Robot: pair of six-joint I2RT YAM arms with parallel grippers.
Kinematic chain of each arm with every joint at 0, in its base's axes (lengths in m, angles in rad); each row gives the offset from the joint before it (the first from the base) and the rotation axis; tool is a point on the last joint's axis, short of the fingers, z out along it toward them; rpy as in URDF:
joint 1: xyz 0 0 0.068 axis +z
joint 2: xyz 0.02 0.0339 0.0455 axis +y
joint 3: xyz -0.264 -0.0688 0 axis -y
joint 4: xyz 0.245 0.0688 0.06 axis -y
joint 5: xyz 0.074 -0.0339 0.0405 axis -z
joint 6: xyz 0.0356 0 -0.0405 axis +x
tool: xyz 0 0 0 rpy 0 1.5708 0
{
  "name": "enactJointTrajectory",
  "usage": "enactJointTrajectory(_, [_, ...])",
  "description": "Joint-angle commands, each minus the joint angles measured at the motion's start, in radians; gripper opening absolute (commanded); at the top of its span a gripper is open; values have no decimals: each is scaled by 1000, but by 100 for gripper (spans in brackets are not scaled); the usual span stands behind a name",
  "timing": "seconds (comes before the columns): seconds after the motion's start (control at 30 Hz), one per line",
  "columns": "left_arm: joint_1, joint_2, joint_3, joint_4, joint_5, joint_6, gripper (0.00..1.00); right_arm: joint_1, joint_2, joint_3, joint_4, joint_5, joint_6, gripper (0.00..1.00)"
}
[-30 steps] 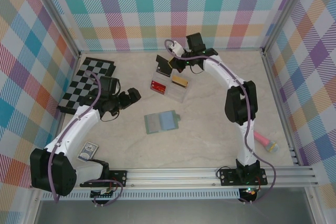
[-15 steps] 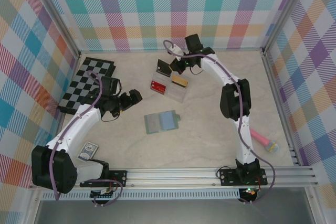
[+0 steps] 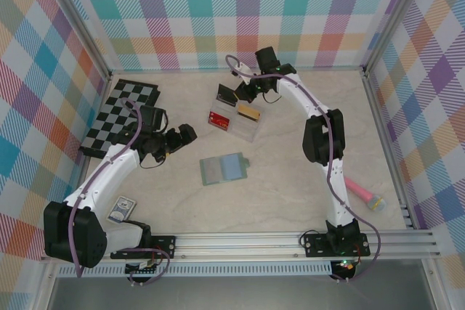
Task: Take the credit cards out of the card holder
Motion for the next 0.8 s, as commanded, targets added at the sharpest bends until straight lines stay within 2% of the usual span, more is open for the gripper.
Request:
enactJointTrajectory(0.0, [10, 3, 16, -9, 23, 18, 100, -4, 14, 42, -22, -26, -27, 11])
enactJointTrajectory(0.3, [10, -3, 14, -13, 34, 19, 100, -5, -46, 52, -31, -44, 51, 18])
enactJointTrajectory(0.47, [10, -5, 9, -14, 45, 19, 100, -5, -141, 1, -27, -45, 199, 30])
enactJointTrajectory(0.57, [10, -4, 3, -11, 53, 19, 100, -5, -243, -123, 25, -27, 322, 32])
enactJointTrajectory(0.77, [9, -2, -22, 10, 84, 10, 100, 3, -509, -521, 216, 65, 654, 41])
